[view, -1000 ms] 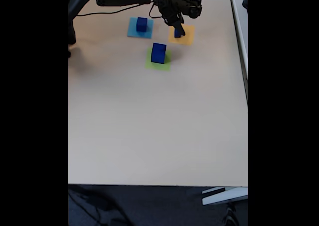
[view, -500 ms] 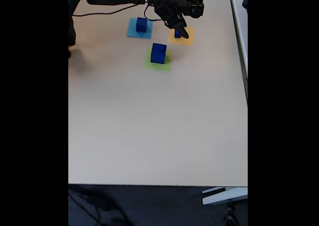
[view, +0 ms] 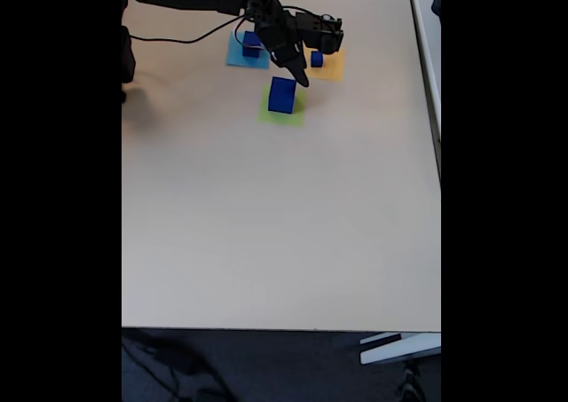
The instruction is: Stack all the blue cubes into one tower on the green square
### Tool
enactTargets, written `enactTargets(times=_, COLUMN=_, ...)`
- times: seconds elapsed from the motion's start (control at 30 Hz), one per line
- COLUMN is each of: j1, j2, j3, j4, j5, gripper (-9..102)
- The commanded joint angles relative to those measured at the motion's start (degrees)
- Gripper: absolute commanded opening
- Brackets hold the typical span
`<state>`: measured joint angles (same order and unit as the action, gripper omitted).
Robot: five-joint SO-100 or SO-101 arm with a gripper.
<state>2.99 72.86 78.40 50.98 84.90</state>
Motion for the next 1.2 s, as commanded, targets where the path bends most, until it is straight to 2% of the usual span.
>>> enactTargets(times=0.0, j1=0.1, j2=6.0, j3=0.8, j4=0.6, j5=-0.6, gripper=19)
enactTargets(times=0.53, j1=2.5, j2=7.2, j3=4.0, j4=2.2, j5=-4.1, gripper=18)
enactTargets(times=1.17, j1=2.9, j2=7.5, j3=4.9, j4=2.5, j5=-4.1, gripper=6)
